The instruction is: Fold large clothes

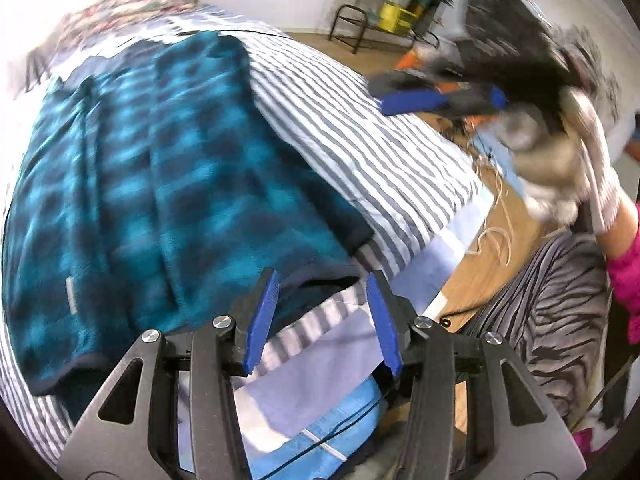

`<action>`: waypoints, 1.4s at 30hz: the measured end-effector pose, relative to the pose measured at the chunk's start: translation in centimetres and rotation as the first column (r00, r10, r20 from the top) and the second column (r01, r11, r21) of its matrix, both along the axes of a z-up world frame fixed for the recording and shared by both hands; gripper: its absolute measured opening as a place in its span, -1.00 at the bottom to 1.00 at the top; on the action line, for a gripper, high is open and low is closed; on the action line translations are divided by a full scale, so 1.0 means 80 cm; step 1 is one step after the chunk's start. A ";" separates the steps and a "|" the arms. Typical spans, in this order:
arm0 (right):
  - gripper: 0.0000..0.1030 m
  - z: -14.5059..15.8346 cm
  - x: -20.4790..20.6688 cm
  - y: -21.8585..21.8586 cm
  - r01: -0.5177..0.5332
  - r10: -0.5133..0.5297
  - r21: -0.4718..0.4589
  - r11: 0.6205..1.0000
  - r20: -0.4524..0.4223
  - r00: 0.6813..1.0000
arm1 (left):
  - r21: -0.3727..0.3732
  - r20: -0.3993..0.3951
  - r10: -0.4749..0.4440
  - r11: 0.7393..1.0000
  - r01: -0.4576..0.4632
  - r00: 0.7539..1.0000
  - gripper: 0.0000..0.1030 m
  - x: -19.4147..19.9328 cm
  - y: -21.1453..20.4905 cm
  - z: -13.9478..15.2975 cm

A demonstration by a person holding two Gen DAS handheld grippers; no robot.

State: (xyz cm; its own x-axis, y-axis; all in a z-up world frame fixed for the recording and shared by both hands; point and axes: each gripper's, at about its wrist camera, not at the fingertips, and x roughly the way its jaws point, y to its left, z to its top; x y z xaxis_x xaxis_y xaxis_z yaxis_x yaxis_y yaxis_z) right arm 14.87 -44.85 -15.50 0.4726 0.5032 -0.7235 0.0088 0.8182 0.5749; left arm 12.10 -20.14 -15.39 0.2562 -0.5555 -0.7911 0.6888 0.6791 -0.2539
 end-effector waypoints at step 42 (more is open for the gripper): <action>-0.95 -0.104 0.134 0.036 0.077 -0.076 0.011 0.997 -0.069 0.995 | 0.071 0.164 0.194 0.976 -0.208 0.967 -0.98 0.026 0.071 -0.006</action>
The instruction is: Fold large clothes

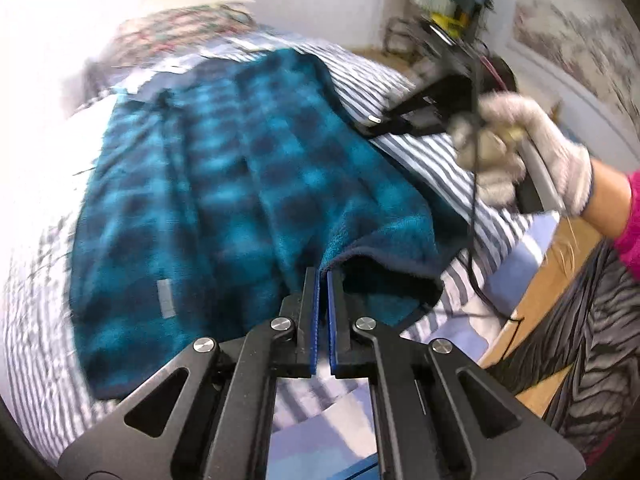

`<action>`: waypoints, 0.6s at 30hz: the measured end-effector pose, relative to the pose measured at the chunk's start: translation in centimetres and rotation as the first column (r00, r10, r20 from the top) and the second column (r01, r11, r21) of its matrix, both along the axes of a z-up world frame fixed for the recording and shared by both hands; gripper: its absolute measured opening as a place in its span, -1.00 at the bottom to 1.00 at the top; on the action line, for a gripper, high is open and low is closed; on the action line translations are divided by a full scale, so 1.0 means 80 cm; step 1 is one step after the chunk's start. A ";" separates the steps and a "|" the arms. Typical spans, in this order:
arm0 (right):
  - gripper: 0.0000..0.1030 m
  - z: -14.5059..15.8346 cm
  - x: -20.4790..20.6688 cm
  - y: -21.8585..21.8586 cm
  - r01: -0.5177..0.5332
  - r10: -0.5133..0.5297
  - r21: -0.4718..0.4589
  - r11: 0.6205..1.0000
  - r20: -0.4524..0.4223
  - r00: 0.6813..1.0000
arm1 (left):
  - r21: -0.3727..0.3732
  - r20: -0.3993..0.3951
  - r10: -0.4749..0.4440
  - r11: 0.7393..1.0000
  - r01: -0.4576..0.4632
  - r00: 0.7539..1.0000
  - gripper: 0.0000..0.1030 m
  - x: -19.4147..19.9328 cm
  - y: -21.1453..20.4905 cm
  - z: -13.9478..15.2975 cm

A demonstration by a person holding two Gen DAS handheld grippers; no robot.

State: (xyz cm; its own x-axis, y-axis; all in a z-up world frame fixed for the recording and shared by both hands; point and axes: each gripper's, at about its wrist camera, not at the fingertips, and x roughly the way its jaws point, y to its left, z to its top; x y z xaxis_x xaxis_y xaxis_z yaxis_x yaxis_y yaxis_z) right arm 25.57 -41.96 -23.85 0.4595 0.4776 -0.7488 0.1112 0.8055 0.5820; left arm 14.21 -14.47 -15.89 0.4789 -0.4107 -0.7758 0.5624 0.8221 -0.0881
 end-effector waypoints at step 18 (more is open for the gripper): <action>-0.22 0.031 -0.057 -0.011 -0.063 0.062 0.017 0.998 0.005 0.998 | -0.011 -0.052 -0.051 0.999 0.051 0.997 -0.98 -0.017 -0.010 -0.013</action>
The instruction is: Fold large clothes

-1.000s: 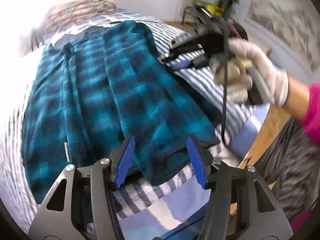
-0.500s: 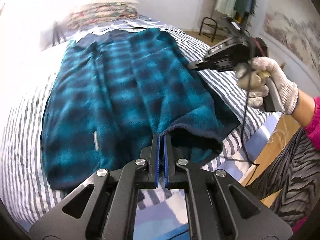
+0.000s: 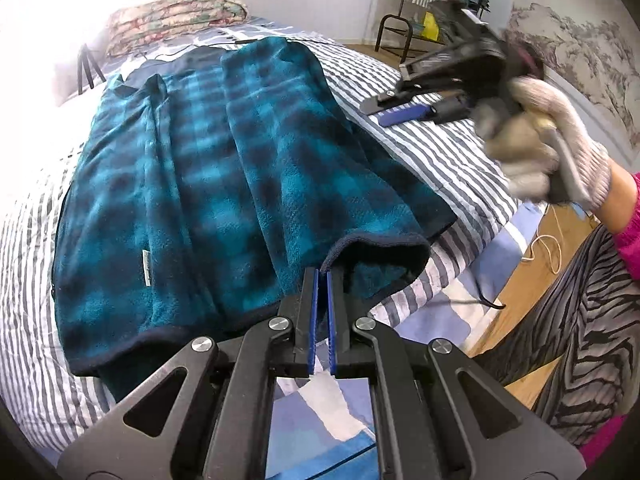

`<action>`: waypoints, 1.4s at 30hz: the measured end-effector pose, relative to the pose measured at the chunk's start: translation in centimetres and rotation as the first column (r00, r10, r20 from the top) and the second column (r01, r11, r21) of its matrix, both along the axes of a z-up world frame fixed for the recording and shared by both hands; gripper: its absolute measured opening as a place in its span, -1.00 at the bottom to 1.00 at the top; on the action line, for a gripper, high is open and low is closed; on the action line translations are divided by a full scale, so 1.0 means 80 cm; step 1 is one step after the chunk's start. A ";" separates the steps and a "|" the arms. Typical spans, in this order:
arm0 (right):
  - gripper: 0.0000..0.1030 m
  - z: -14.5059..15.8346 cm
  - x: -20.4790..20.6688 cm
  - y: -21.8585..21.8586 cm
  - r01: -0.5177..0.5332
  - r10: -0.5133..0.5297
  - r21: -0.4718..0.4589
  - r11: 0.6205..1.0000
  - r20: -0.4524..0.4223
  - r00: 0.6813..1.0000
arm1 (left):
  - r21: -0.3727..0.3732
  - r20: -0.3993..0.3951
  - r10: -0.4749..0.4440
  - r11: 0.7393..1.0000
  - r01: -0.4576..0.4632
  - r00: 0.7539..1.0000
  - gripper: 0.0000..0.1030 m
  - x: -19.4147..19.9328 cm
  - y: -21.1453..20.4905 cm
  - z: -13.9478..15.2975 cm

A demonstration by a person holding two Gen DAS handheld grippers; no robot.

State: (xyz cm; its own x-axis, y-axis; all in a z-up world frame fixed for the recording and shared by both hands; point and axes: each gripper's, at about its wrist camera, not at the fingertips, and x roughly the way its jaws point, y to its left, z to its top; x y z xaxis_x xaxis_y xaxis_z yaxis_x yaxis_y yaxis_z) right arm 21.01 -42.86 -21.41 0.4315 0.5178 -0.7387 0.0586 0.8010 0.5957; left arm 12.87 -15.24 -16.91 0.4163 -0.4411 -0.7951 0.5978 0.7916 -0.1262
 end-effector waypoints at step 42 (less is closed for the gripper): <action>0.15 0.064 -0.079 -0.082 0.100 -0.099 0.008 0.995 0.221 0.970 | -0.113 -0.031 -0.084 0.990 0.080 0.996 -0.36 0.006 -0.089 0.032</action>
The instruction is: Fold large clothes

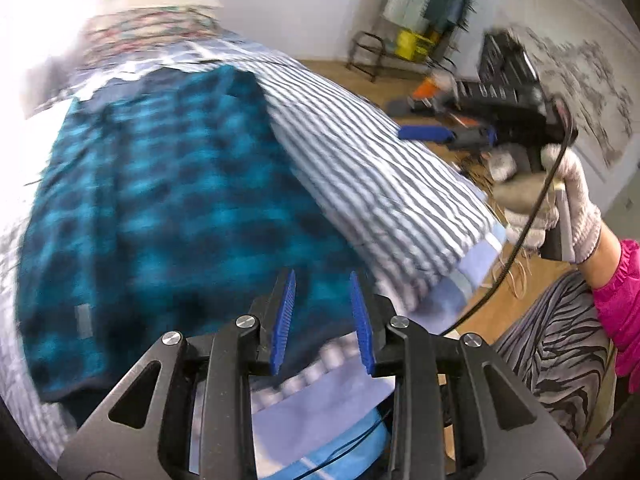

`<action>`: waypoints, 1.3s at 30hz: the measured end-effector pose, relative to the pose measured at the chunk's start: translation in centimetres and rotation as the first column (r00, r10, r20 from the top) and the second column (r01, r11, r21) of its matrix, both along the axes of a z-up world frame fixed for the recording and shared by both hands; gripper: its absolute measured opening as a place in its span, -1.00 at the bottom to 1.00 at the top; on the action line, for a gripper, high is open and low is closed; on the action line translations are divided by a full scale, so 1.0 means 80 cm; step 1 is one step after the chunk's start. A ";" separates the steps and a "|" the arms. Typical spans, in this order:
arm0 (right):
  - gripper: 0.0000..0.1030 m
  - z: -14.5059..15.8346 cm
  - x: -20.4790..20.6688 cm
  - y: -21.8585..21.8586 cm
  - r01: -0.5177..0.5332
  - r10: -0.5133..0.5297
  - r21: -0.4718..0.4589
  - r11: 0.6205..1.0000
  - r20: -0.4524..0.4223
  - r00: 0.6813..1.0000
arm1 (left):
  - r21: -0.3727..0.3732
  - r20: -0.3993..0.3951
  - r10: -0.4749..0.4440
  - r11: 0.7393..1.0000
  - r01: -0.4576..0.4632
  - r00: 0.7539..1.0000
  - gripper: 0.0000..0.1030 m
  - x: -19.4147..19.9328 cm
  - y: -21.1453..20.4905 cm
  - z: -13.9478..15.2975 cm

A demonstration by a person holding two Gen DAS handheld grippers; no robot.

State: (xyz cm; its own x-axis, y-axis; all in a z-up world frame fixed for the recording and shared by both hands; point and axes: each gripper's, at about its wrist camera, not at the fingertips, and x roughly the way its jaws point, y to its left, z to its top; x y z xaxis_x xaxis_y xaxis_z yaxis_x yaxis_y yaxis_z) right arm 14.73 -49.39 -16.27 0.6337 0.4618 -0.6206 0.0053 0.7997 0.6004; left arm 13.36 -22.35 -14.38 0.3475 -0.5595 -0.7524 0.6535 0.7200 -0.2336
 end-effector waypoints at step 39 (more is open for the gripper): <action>-0.83 -0.098 0.232 0.066 0.109 -0.106 -0.006 0.994 -0.270 0.957 | -0.229 -0.184 0.250 0.930 -0.288 0.951 -0.82 0.054 0.080 -0.018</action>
